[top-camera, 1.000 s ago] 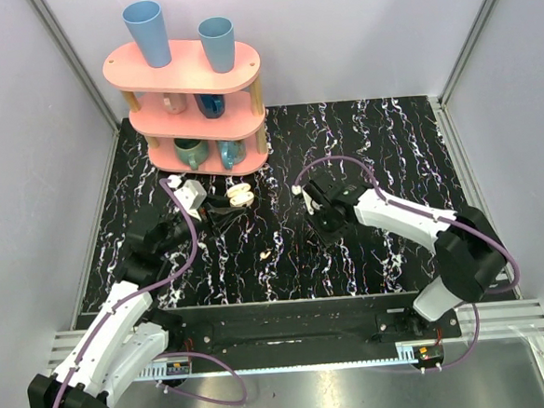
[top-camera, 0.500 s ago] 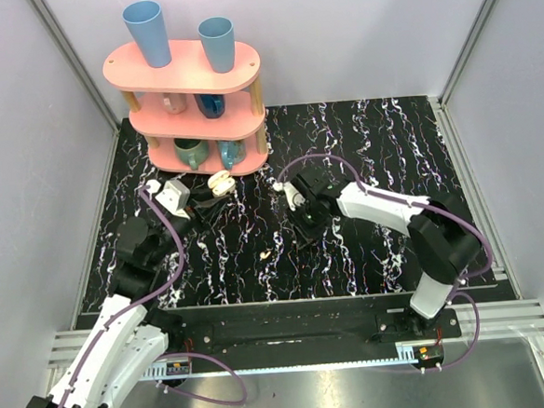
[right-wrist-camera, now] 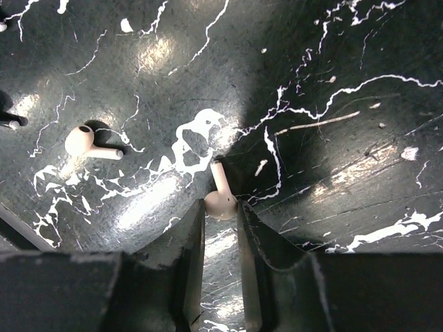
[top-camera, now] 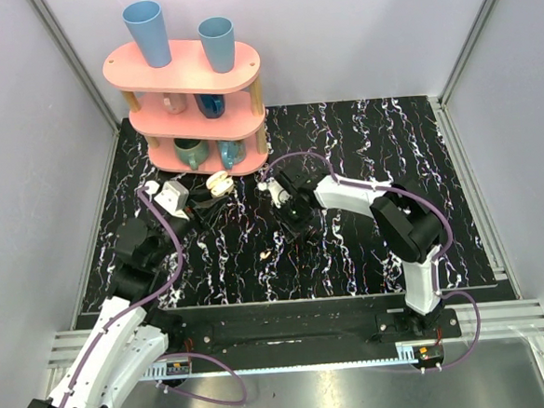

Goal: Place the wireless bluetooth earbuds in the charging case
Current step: Move the right earbud to the center of the board.

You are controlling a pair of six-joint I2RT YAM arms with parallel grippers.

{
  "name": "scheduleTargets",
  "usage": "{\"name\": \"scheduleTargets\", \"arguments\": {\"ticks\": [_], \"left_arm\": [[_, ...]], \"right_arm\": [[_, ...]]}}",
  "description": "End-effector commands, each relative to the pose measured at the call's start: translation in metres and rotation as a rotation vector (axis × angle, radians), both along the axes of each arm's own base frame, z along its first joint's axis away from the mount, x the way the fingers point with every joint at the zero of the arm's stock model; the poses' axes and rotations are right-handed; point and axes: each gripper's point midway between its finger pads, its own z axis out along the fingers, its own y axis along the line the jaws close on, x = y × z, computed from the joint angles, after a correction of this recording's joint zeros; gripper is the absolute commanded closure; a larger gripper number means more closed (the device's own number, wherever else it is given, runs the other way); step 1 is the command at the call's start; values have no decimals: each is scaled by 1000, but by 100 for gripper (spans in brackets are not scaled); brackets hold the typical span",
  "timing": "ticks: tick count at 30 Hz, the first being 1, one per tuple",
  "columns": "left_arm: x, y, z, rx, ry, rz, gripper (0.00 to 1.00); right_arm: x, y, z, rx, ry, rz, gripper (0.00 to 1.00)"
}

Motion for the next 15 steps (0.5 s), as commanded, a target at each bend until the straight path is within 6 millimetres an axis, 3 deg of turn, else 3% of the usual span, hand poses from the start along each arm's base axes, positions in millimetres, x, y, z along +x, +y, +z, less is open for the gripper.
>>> {"name": "scheduleTargets", "arguments": {"ticks": [1, 3, 6, 8, 13, 15], "left_arm": [[0, 4, 19, -23, -59, 20, 100], [1, 4, 17, -21, -53, 19, 100], [0, 3, 16, -20, -49, 13, 100], [0, 3, 18, -22, -53, 11, 100], [0, 2, 16, -20, -49, 10, 100], [0, 4, 17, -24, -52, 20, 100]], "right_arm": [[17, 12, 14, 18, -86, 40, 70], [19, 10, 12, 2, -89, 42, 68], [23, 9, 14, -4, -104, 30, 53], [26, 9, 20, -6, -123, 11, 50], [39, 3, 38, -25, -204, -36, 50], [36, 5, 53, 15, -208, -69, 51]]}}
